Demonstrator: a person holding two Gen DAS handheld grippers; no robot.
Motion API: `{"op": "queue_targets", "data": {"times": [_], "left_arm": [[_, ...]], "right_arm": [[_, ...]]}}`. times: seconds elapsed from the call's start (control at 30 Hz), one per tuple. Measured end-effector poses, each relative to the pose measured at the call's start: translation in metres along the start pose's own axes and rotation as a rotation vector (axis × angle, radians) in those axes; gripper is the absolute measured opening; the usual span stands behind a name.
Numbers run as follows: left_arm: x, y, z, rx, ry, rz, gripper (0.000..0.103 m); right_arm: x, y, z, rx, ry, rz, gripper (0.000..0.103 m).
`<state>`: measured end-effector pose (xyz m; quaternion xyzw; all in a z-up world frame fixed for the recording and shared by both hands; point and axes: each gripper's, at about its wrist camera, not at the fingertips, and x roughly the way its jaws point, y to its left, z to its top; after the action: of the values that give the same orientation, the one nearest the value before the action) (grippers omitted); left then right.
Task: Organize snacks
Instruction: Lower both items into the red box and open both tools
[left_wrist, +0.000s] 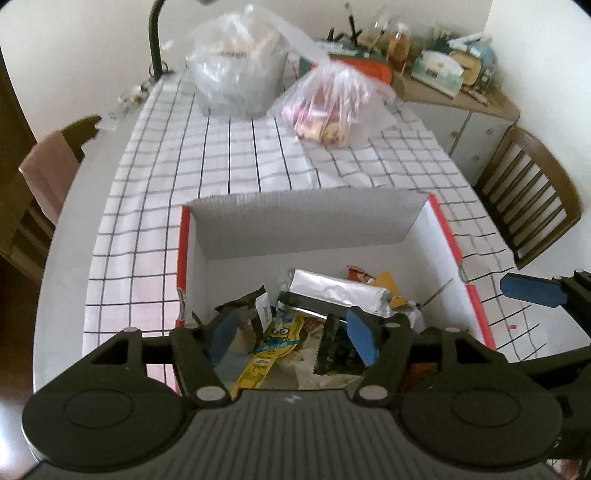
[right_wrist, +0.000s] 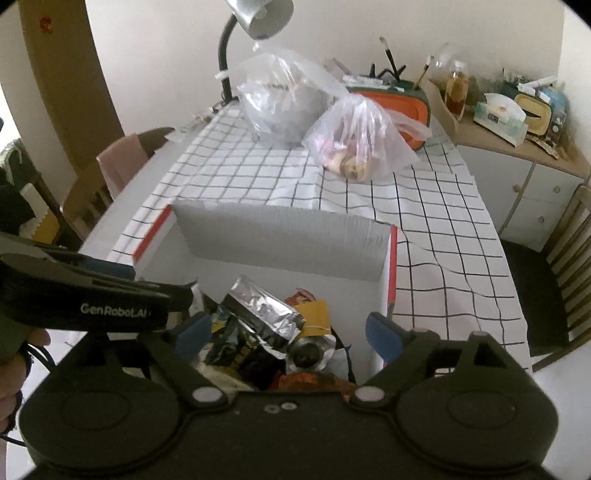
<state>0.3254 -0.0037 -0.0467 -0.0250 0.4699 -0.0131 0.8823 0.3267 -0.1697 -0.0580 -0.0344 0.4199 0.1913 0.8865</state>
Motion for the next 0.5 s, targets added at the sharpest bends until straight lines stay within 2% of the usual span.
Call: {"op": "queue_targets", "data": {"times": [0.23,0.33,0.5], "left_arm": [[-0.036,-0.008,-0.015,0.019,-0.065,0.01,0.066],[-0.05,-0.012,-0.025,0.024,-0.089,0.003,0.072],[-0.07,-0.017,-0.044,0.026,-0.128,-0.01,0.076]], "right_arm": [[-0.035,-0.001,-0.007,-0.008,-0.048,0.028,0.102],[-0.047,-0.003,-0.013,-0.001,-0.061,0.048,0.103],[-0.068,-0.006,-0.024,0.004,-0.085,0.078,0.103]]}}
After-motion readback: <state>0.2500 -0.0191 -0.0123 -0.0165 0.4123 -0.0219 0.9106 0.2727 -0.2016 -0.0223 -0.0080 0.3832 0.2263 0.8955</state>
